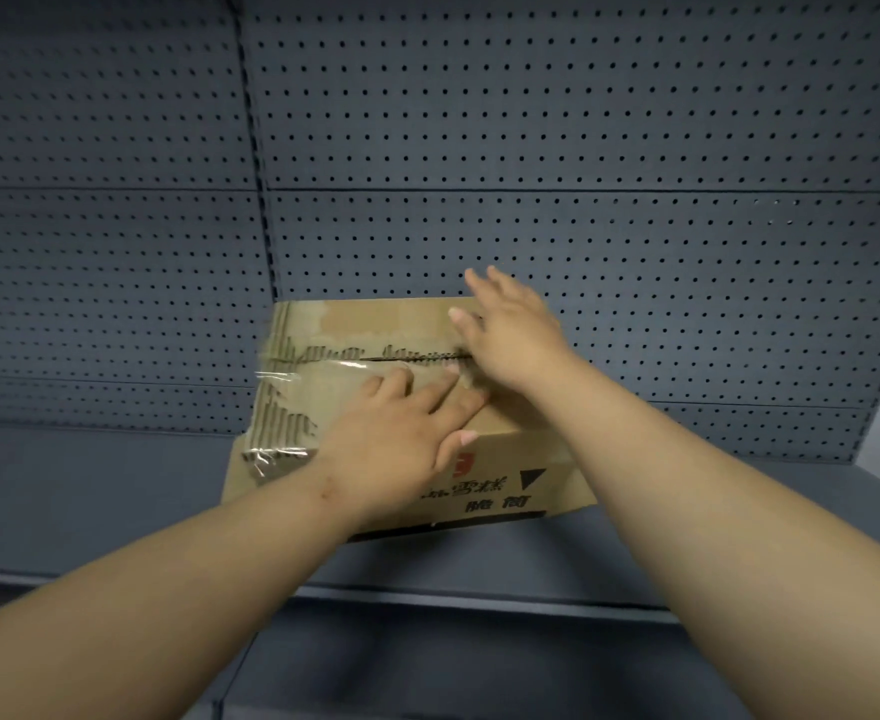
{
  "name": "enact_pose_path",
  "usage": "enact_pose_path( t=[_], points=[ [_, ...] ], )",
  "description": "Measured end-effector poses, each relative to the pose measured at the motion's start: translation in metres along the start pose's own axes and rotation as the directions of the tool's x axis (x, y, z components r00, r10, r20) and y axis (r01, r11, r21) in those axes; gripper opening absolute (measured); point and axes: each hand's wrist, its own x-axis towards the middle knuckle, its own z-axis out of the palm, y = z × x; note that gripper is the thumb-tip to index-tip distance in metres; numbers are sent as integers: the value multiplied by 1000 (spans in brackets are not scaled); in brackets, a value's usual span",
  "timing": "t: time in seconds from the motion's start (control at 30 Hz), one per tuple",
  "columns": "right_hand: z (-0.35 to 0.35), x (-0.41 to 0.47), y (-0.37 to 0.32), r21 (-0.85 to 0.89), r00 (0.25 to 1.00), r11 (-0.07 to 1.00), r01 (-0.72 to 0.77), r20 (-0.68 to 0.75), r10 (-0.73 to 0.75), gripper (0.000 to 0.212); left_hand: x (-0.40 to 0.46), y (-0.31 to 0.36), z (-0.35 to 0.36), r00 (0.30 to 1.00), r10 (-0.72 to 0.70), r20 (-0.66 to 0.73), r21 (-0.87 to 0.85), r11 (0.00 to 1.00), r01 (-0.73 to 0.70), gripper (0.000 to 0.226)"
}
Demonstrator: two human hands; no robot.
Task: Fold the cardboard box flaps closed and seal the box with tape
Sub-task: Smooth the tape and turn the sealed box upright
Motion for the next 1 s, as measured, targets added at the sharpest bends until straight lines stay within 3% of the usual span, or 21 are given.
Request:
enact_pose_path(
  t=[0.1,0.3,0.4,0.47,0.57,0.67,0.83,1.0],
  points=[
    [16,-2,-19,-123,997,992,18,83,-8,59,-14,3,8,987,43,-156,-6,999,-44,49],
    [38,-17,-36,-145,990,988,-45,126,63,61,-41,-10,11,968,141,-208,-192,965,-182,42],
    [43,-25,-40,-170,993,983,-68,84,83,62,-54,-27,4,945,25,-327,-377,913,-154,36],
    [45,-30,-42,-188,995,979,-79,52,91,62,-57,-38,3,914,-150,-377,-431,902,-30,38],
    [48,-38,-47,-195,996,977,-85,3,87,62,-53,-50,4,854,-468,-226,-512,803,304,48],
    [53,-47,-53,-215,995,972,-95,-44,88,62,-47,-57,11,813,-579,-52,-533,705,468,59],
    [59,-56,-57,-234,990,966,-113,-107,90,63,-38,-82,15,790,-613,-35,-530,682,505,63],
    [67,-64,-65,-256,984,957,-137,-150,100,64,-34,-104,18,805,-593,25,-666,590,456,63]
  ],
)
